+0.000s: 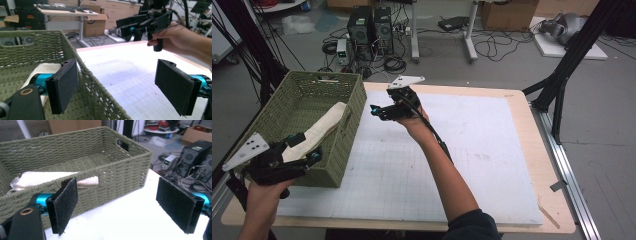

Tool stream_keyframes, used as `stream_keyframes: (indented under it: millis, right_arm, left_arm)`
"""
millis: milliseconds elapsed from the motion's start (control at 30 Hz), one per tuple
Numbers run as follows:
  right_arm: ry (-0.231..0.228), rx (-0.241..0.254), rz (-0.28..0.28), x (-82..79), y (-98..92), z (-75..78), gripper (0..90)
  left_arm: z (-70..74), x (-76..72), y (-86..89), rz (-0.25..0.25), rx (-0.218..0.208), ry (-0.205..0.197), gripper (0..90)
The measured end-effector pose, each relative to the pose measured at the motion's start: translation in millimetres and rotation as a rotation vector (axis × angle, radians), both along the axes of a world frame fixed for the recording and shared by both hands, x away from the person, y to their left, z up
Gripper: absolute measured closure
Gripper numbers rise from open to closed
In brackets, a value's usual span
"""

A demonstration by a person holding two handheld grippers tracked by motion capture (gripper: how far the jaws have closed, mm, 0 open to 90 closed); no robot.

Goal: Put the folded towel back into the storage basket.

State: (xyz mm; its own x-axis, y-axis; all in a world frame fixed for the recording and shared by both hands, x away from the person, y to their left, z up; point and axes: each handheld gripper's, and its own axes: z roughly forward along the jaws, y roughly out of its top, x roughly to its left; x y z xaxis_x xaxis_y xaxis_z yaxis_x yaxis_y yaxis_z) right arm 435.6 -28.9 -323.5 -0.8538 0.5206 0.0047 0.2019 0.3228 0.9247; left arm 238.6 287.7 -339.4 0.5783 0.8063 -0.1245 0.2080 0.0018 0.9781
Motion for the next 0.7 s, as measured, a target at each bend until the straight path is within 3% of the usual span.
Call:
stream_keyframes:
  millis: [133, 267, 433, 700]
  right_arm:
    - [-0.010, -0.008, -0.016, -7.7, -18.0, 1.5, 16.6]
    - [-0.022, 0.020, -0.029, -18.9, -38.9, 1.6, 16.6]
    - [-0.060, -0.007, -0.051, -35.9, -67.0, -0.7, 16.6]
    - [-0.066, 0.000, -0.104, -55.7, -112.7, -7.8, 16.6]
  left_arm:
    - [-0.8, 3.0, -9.5, -0.036, 0.008, 0.004, 19.0]
    - [-2.1, 6.6, -21.3, -0.077, 0.022, 0.008, 19.1]
    - [-4.5, 11.8, -37.2, -0.155, 0.028, 0.028, 19.9]
    - [-7.7, 19.6, -58.9, -0.201, 0.015, 0.018, 19.8]
